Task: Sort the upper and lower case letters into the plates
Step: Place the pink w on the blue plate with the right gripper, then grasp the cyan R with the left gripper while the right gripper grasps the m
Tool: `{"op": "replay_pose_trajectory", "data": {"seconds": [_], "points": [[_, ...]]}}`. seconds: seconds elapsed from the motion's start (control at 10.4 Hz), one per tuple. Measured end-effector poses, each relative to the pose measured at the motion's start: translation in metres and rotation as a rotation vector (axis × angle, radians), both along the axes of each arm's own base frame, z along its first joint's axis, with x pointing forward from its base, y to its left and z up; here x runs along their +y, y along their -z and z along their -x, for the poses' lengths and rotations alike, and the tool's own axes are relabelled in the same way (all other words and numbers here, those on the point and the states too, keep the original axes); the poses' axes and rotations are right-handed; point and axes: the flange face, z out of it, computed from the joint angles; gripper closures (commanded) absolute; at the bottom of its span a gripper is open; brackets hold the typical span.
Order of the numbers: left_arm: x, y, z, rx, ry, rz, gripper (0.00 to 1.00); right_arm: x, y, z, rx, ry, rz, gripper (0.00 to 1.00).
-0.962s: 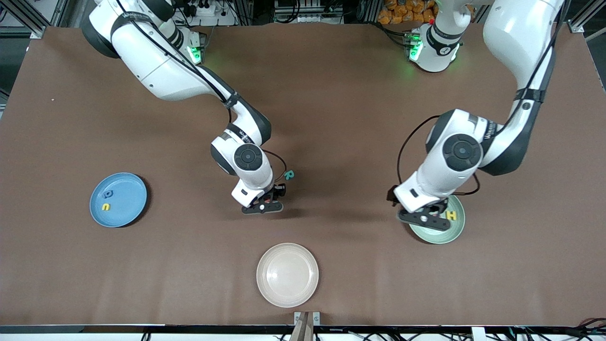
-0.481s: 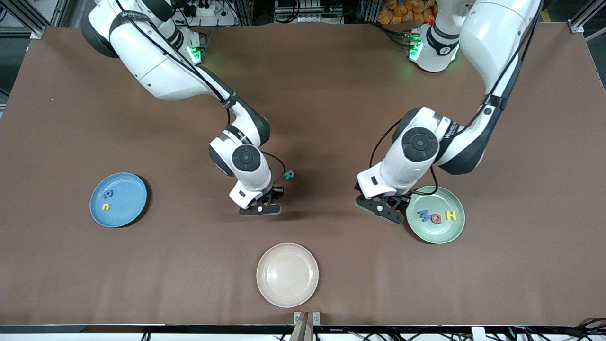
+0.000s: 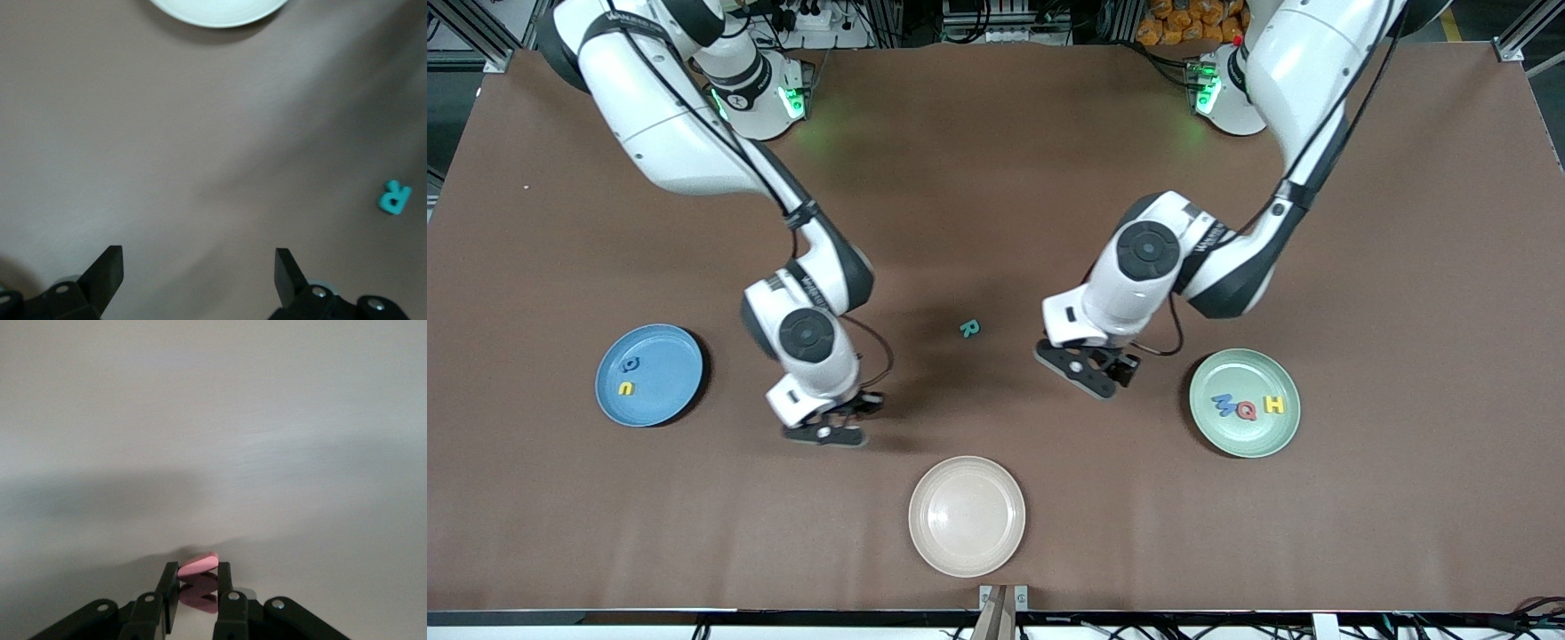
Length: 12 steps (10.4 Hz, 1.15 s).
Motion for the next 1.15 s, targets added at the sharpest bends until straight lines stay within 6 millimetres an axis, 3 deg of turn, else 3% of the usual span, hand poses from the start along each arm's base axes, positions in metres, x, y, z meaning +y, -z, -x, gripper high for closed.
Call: {"op": "replay_pose_trajectory", "data": {"seconds": [0.19, 0.38, 0.48, 0.58, 0.67, 0.77, 0.87, 1.15], "points": [[-0.042, 0.014, 0.026, -0.031, 0.081, 0.02, 0.0, -0.074, 0.004, -0.007, 0.077, 0.033, 0.106, 1.0], [-0.067, 0.022, 0.041, -0.103, 0.181, 0.0, 0.0, -0.149, 0.001, -0.001, 0.115, 0.049, 0.201, 1.0], [-0.075, 0.027, 0.045, -0.149, 0.224, 0.013, 0.0, -0.178, -0.002, 0.005, 0.128, 0.053, 0.239, 1.0], [-0.086, 0.037, 0.052, -0.17, 0.26, 0.029, 0.0, -0.197, -0.003, 0.01, 0.138, 0.058, 0.263, 1.0], [-0.1, 0.051, 0.064, -0.167, 0.293, 0.043, 0.0, -0.209, -0.004, 0.014, 0.162, 0.059, 0.285, 0.94], [-0.114, 0.063, 0.077, -0.158, 0.317, 0.051, 0.0, -0.217, -0.009, 0.018, 0.201, 0.059, 0.306, 0.21], [-0.123, 0.071, 0.085, -0.15, 0.332, 0.052, 0.0, -0.22, -0.018, 0.021, 0.228, 0.061, 0.32, 0.0], [-0.136, 0.078, 0.098, -0.143, 0.365, 0.051, 0.0, -0.216, -0.031, 0.027, 0.262, 0.063, 0.336, 0.0]]}}
